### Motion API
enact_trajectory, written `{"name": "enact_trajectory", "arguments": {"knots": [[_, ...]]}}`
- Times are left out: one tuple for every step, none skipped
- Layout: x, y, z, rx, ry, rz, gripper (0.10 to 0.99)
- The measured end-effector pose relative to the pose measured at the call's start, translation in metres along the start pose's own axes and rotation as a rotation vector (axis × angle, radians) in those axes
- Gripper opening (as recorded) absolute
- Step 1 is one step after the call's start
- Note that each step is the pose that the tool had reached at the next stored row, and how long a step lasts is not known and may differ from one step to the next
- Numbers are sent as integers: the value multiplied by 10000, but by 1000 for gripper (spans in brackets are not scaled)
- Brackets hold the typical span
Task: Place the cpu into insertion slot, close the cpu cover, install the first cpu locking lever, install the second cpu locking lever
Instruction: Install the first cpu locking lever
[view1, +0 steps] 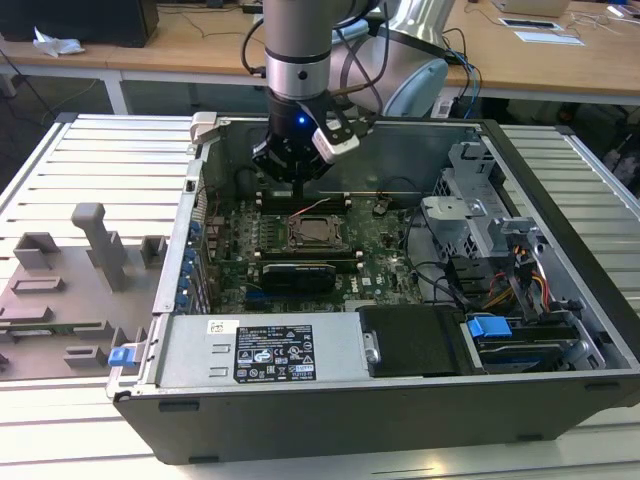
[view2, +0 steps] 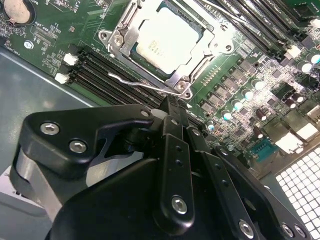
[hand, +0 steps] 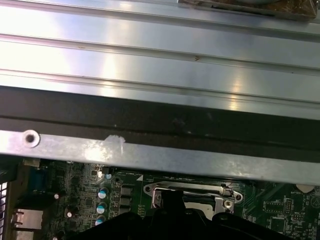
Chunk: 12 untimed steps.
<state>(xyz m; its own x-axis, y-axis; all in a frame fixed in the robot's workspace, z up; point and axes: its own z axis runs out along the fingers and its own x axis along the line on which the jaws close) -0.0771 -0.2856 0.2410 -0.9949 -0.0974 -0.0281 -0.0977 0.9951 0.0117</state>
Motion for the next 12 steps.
{"name": "enact_trajectory", "arguments": {"knots": [[0, 0, 5, 0, 0, 0, 106], [0, 0, 11, 0, -1, 0, 106], [0, 0, 16, -1, -1, 0, 106], [1, 0, 23, 0, 0, 0, 106], [1, 0, 29, 0, 0, 0, 106], [1, 0, 39, 0, 0, 0, 106], [1, -1, 52, 0, 0, 0, 106], [2, -1, 63, 0, 0, 0, 106], [2, -1, 74, 0, 0, 0, 106], [2, -1, 81, 0, 0, 0, 106], [2, -1, 89, 0, 0, 0, 106], [3, -1, 100, 0, 0, -1, 106]]}}
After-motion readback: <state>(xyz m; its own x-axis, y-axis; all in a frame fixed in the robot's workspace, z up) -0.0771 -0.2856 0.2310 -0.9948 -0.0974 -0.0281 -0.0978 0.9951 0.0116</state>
